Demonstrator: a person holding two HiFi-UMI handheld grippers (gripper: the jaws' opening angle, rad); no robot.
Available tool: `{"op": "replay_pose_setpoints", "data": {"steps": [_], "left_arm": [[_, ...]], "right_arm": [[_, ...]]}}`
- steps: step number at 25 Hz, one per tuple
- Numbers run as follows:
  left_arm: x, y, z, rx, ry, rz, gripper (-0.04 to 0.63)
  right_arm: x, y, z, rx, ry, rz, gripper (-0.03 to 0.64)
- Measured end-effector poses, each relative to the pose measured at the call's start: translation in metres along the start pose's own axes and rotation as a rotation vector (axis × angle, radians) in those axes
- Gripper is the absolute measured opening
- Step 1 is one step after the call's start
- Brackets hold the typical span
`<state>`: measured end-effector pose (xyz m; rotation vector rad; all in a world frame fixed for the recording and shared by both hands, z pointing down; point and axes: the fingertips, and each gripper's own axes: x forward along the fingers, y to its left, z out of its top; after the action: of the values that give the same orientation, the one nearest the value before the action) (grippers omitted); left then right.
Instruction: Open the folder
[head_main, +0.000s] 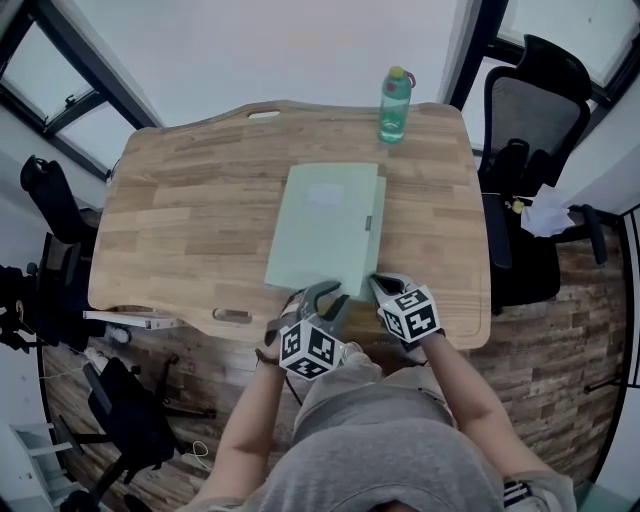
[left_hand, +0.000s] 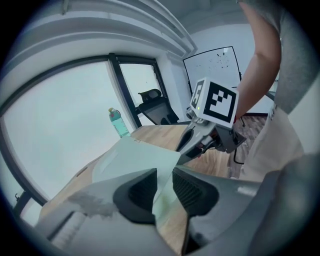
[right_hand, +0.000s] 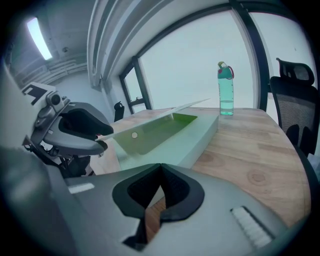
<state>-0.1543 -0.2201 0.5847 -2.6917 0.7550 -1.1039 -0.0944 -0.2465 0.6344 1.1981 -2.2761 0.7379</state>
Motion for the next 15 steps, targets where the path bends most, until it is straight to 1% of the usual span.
{"op": "replay_pose_setpoints", "data": {"steps": [4, 10, 15], "left_arm": [[-0.019, 0.011, 0.009, -0.043, -0.048, 0.048, 0.091], [-0.049, 0.034, 0.011, -0.099, -0.103, 0.145, 0.061], [-0.075, 0.058, 0.01, -0.183, -0.16, 0.244, 0.039]], "right_arm": [[0.0, -0.001, 0.0, -0.005, 0.002, 0.004, 0.002], [-0.001, -0.001, 0.001, -0.022, 0.002, -0.006, 0.002], [0.0, -0.001, 0.001, -0.03, -0.006, -0.027, 0.002]]}}
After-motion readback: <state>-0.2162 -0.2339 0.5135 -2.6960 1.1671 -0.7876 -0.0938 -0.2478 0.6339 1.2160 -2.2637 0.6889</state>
